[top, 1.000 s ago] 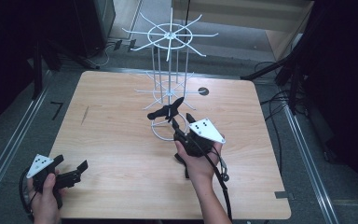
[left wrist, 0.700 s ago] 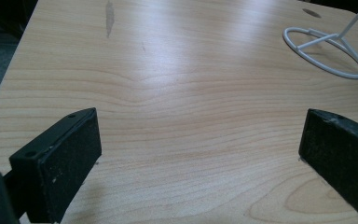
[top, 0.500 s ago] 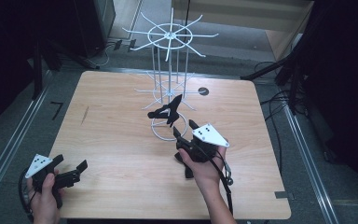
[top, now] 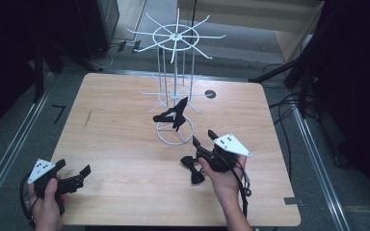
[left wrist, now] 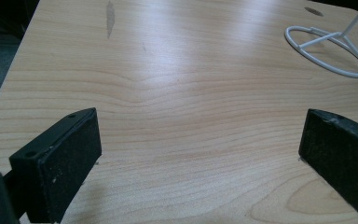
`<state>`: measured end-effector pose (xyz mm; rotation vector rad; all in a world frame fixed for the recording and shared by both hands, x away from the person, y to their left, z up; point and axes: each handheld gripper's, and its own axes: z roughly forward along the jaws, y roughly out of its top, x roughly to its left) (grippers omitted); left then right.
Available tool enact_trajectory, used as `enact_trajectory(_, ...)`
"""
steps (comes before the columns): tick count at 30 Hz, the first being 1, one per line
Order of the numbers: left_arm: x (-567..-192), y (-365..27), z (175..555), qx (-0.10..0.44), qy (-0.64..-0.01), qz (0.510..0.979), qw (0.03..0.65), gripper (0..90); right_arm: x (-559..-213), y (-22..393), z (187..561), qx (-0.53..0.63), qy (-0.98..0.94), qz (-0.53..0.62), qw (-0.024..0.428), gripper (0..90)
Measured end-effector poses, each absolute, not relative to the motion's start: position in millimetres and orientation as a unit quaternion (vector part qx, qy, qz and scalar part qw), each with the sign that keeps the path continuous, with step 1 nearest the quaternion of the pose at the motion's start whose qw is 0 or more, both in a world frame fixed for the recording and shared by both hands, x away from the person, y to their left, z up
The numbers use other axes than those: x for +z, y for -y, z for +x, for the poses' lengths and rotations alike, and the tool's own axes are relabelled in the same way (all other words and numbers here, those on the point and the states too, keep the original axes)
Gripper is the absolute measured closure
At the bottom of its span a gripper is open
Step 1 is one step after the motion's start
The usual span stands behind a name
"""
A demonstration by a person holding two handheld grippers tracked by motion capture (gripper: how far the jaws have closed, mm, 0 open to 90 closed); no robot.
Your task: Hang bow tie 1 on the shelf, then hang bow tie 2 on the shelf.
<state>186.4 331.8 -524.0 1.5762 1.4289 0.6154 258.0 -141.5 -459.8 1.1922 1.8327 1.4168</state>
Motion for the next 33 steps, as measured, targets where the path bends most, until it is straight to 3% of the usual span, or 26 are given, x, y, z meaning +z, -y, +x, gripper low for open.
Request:
enact_trajectory(16, -523.8, -329.9, 186.0, 0.253, -0.576, 0.641, 0.44, 0.0, -492.5, 202.1, 248.9, 0.505, -0.664, 0.491, 0.25, 42.2)
enact_trajectory(33, -523.9, -330.1, 186.2, 0.251, -0.576, 0.641, 0.441, 0.0, -529.3, 211.7, 257.4, 0.445, -0.688, 0.543, 0.183, 53.9)
